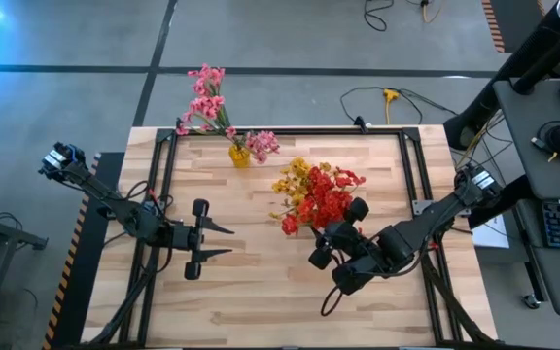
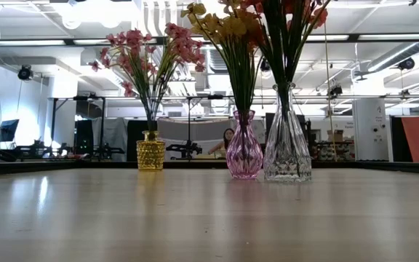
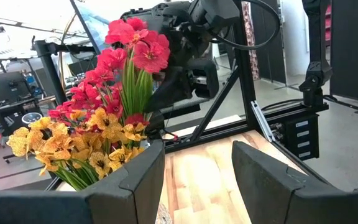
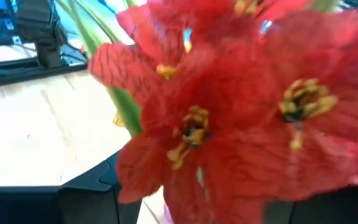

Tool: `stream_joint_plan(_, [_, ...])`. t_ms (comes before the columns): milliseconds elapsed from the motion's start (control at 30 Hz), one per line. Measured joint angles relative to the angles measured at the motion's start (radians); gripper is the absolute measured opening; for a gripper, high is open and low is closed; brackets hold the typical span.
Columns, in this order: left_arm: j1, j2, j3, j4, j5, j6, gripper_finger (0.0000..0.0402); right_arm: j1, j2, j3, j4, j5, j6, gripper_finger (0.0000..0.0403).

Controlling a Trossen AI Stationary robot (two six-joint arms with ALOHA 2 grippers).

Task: Sort flowers into vase by color
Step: Put the red flowers into the transparent vase

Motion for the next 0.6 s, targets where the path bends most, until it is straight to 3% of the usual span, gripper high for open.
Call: stream_joint_plan(600, [0.000, 0.000, 0.000, -0.005, 0.000, 0.003, 0.0171, 0.005, -0.038, 0.000, 0.033, 0.013, -0.006, 0.0219])
